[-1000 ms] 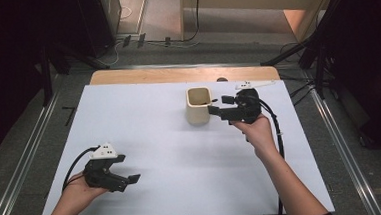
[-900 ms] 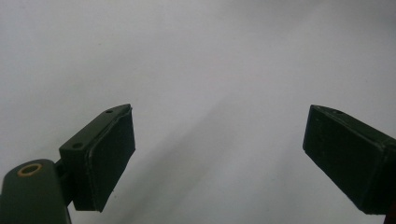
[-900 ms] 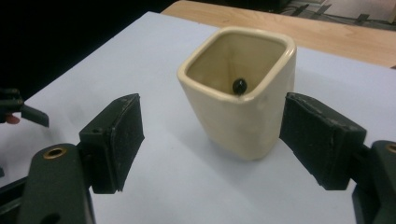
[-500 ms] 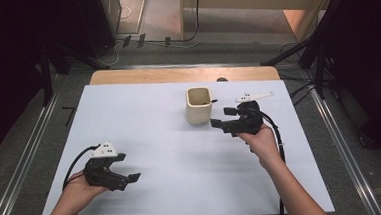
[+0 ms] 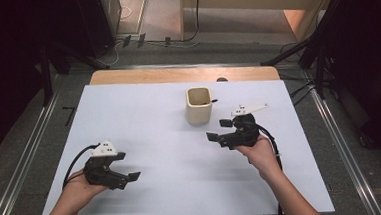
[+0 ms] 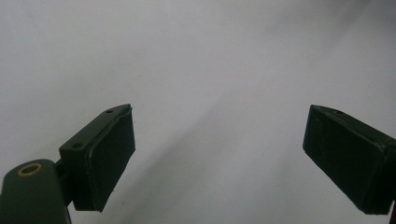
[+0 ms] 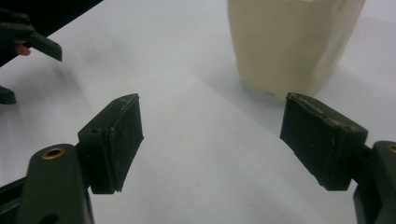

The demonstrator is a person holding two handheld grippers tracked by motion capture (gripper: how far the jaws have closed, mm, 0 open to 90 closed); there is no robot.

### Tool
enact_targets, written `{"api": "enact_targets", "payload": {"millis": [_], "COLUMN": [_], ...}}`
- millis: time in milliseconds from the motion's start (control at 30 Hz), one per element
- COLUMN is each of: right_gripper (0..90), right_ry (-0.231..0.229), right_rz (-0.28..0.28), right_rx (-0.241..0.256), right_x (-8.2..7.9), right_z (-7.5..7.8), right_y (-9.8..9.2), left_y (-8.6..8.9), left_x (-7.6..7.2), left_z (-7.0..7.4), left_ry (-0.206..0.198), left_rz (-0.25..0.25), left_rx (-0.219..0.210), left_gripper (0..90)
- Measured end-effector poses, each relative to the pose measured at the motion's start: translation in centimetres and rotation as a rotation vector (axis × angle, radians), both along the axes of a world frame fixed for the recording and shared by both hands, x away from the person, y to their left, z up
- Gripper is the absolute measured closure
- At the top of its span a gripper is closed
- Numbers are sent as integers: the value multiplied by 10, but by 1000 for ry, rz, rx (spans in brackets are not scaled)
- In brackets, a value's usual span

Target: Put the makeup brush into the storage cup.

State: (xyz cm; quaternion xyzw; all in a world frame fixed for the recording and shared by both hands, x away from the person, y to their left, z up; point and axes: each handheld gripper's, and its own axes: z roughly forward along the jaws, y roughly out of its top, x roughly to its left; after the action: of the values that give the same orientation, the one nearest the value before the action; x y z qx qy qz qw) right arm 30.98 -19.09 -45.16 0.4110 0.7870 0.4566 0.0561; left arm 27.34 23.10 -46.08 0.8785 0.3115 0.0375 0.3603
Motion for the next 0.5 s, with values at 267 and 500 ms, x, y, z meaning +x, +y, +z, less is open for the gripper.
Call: {"api": "enact_targets", "payload": {"millis": [267,500], "right_gripper": [200,200], "right_ry": [-4,-9], "right_rz": [44,52], "right_rx": [-13,-25], "right_x": [-12,-24], "right_z": [-5,-7], "right_y": [4,-1], "left_y": [0,1], "left_x": [1,1], "left_z": [-1,0], "left_ry": [-9,-9], "left_rz": [1,4], "left_rx": [-16,-20], "left_gripper": [94,94]}}
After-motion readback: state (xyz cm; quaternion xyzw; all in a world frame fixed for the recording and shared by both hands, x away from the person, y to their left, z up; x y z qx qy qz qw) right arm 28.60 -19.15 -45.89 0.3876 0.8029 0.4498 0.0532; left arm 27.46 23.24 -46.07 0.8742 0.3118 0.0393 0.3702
